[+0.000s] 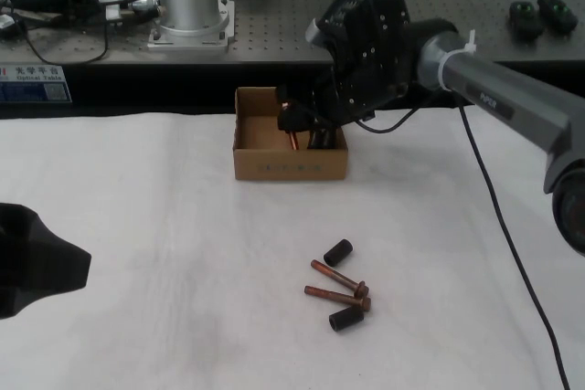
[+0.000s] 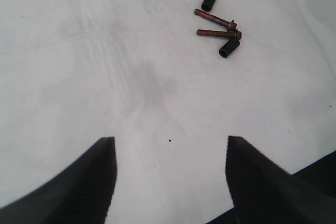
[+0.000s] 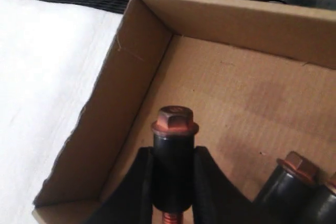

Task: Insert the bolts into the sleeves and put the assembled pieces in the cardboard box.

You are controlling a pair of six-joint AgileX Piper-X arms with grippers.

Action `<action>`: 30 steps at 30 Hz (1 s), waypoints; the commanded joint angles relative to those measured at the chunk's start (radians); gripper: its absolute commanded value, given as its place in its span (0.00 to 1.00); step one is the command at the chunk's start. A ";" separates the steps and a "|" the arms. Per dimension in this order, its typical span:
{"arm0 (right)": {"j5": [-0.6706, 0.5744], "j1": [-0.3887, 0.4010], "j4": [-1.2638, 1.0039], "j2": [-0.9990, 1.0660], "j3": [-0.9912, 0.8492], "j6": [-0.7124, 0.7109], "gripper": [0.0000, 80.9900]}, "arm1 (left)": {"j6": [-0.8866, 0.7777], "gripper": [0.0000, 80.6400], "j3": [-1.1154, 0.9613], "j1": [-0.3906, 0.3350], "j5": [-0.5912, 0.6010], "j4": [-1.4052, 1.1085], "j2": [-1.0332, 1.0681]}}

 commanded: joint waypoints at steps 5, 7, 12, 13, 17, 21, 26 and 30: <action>-0.021 0.002 -0.003 -0.015 -0.016 -0.010 0.26 | 0.009 0.55 -0.007 0.003 -0.014 0.010 -0.007; -0.004 0.003 0.010 -0.018 -0.016 -0.010 0.38 | 0.009 0.55 -0.007 0.003 -0.014 0.010 -0.007; -0.003 0.003 0.071 -0.030 -0.016 -0.010 0.39 | 0.014 0.55 -0.007 0.003 -0.014 0.010 -0.007; -0.003 0.003 0.084 -0.034 -0.016 -0.022 0.39 | 0.017 0.55 -0.007 0.003 -0.014 0.010 -0.007; 0.002 0.003 0.165 -0.078 -0.016 -0.086 0.39 | 0.027 0.55 -0.007 0.003 -0.014 0.010 -0.007; 0.008 0.003 0.294 -0.145 -0.016 -0.168 0.39 | 0.030 0.55 -0.007 0.003 -0.014 0.008 -0.007; 0.122 0.003 0.557 -0.237 -0.016 -0.268 0.39 | 0.030 0.55 -0.007 0.003 -0.014 -0.023 -0.007; 0.197 0.003 0.737 -0.288 -0.016 -0.373 0.39 | 0.030 0.55 -0.007 0.003 -0.014 -0.058 -0.007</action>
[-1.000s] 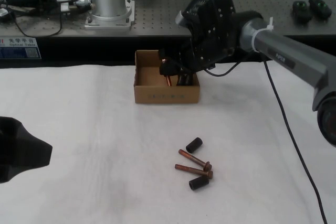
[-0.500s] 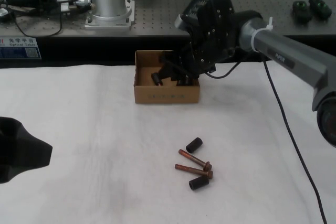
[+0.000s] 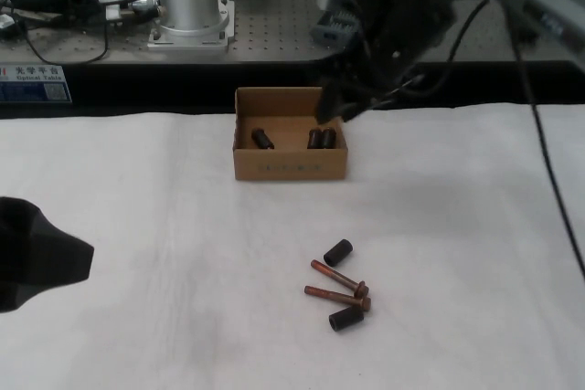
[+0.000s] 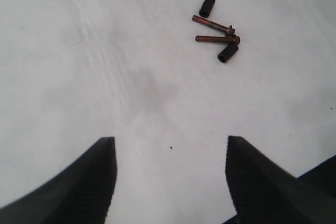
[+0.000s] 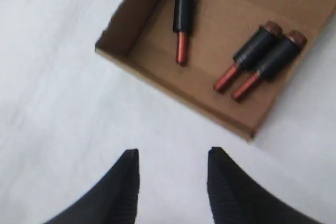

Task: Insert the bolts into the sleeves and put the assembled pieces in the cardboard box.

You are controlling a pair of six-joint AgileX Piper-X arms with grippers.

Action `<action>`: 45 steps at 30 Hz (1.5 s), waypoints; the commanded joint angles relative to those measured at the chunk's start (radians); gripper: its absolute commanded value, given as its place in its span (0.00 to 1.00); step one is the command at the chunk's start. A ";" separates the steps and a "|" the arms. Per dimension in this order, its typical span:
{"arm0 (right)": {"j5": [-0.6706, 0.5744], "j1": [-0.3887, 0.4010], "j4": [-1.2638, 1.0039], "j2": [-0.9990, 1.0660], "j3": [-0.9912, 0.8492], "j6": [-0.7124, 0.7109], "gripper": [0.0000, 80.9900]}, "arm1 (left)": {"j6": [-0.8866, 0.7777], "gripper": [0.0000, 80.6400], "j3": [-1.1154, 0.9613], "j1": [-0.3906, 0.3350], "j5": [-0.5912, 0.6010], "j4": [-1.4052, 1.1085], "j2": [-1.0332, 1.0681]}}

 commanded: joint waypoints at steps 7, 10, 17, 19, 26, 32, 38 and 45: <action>0.064 0.012 0.166 -0.186 0.093 -0.094 0.35 | 0.011 0.55 -0.007 0.003 -0.014 -0.036 -0.007; 0.064 0.023 0.161 -0.274 0.194 -0.099 0.33 | 0.011 0.55 -0.007 0.003 -0.014 -0.036 -0.007; 0.064 0.080 0.141 -0.517 0.542 -0.128 0.33 | 0.011 0.55 -0.007 0.003 -0.014 -0.036 -0.007; 0.064 0.104 0.112 -0.605 0.670 -0.128 0.33 | 0.011 0.55 -0.007 0.003 -0.014 -0.036 -0.007; 0.064 0.172 -0.030 -0.889 1.034 -0.099 0.33 | 0.011 0.55 -0.007 0.003 -0.014 -0.036 -0.005; 0.064 0.188 -0.078 -1.076 1.207 -0.048 0.33 | 0.011 0.55 -0.007 0.003 -0.014 -0.036 -0.005; 0.067 0.188 -0.092 -1.131 1.270 0.027 0.33 | 0.011 0.55 -0.007 0.003 -0.014 -0.036 -0.005; 0.039 0.188 -0.171 -1.127 1.271 0.326 0.33 | 0.011 0.55 -0.007 0.003 -0.014 -0.036 -0.005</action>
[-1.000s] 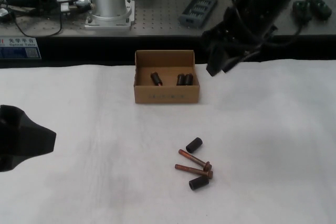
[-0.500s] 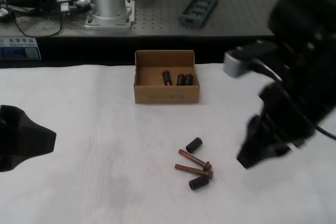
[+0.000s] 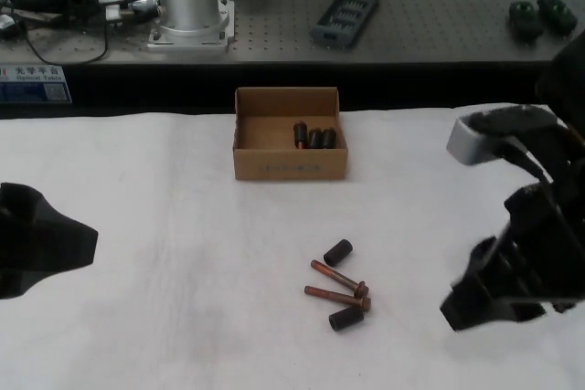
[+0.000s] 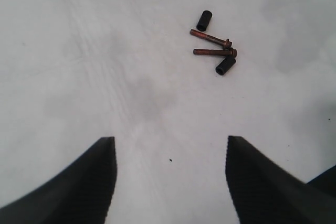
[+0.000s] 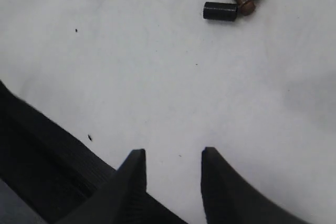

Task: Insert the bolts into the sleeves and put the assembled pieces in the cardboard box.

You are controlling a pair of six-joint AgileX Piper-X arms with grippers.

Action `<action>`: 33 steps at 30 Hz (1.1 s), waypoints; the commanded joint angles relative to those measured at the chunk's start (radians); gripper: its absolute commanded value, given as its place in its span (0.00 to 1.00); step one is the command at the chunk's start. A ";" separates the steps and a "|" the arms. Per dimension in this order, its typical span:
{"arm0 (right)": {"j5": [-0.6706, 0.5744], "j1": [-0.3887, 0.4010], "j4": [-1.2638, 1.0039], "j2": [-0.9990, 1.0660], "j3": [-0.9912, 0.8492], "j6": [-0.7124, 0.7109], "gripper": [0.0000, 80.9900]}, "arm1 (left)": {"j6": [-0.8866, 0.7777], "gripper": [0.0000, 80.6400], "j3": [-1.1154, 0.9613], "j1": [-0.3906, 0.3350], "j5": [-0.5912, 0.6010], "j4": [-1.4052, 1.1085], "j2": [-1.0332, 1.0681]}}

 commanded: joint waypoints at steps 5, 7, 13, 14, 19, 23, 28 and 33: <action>-0.022 0.001 -0.196 0.007 0.003 0.507 0.33 | 0.011 0.55 -0.007 0.003 -0.014 0.000 -0.005; -0.022 0.001 -0.245 0.029 0.003 0.579 0.33 | 0.011 0.55 -0.007 0.003 -0.014 0.000 -0.005; 0.053 0.001 -0.286 0.161 0.003 0.764 0.33 | 0.011 0.55 -0.007 0.003 -0.014 0.000 -0.005; 0.063 0.001 -0.293 0.185 0.003 0.805 0.33 | 0.011 0.55 -0.007 0.003 -0.014 0.000 -0.005; 0.127 0.001 -0.388 0.322 0.003 1.050 0.33 | 0.011 0.55 -0.007 0.003 -0.014 0.000 -0.005; 0.098 0.010 -0.451 0.410 0.003 1.318 0.33 | 0.011 0.55 -0.007 0.003 -0.014 0.000 -0.005; 0.041 0.063 -0.463 0.474 0.003 1.500 0.33 | 0.011 0.55 -0.007 0.003 -0.014 0.000 -0.005; 0.112 0.139 -0.470 0.484 0.003 1.642 0.33 | 0.011 0.55 -0.007 0.003 -0.014 0.000 -0.005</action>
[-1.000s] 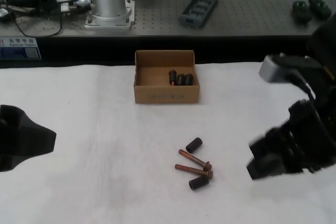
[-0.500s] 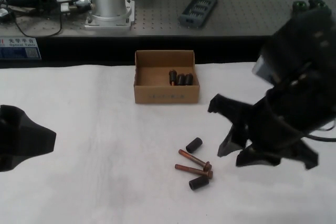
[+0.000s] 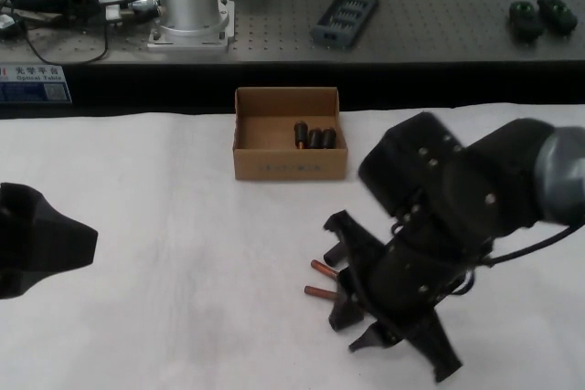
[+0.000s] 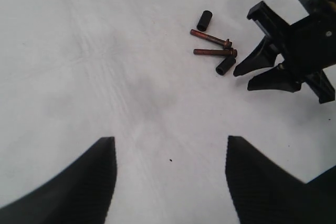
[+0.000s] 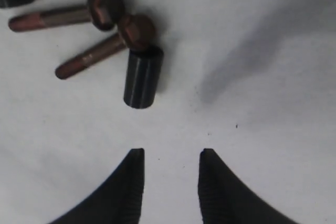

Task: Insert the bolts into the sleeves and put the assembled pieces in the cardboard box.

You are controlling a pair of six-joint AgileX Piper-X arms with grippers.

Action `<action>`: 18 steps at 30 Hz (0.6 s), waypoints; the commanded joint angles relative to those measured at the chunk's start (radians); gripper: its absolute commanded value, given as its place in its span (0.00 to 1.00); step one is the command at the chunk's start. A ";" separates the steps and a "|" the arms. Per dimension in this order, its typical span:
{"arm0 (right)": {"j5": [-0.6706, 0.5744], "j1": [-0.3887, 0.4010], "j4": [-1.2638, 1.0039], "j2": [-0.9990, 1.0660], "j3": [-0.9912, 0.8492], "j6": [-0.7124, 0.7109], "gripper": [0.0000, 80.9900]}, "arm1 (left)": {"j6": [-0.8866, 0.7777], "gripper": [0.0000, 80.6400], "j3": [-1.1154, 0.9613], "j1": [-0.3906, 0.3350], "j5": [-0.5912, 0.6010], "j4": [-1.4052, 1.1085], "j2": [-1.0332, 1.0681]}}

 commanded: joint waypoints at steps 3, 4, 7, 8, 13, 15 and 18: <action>0.026 0.013 -0.035 0.013 -0.002 0.034 0.33 | 0.011 0.55 -0.007 0.003 -0.014 0.000 -0.005; 0.025 0.013 -0.041 0.018 -0.002 0.034 0.33 | 0.011 0.55 -0.007 0.003 -0.014 0.000 -0.005; 0.038 0.013 -0.042 0.022 -0.002 0.034 0.33 | 0.011 0.55 -0.007 0.003 -0.014 0.000 -0.005; 0.048 0.013 -0.042 0.022 -0.002 0.034 0.33 | 0.011 0.55 -0.007 0.003 -0.014 0.000 -0.005; 0.084 0.013 -0.042 0.022 -0.002 0.034 0.33 | 0.011 0.55 -0.007 0.003 -0.014 0.000 -0.005; 0.097 0.011 -0.042 0.022 -0.002 0.034 0.33 | 0.011 0.55 -0.007 0.003 -0.014 0.000 -0.005; 0.098 0.011 -0.042 0.025 -0.002 0.034 0.33 | 0.011 0.55 -0.007 0.003 -0.014 0.000 -0.005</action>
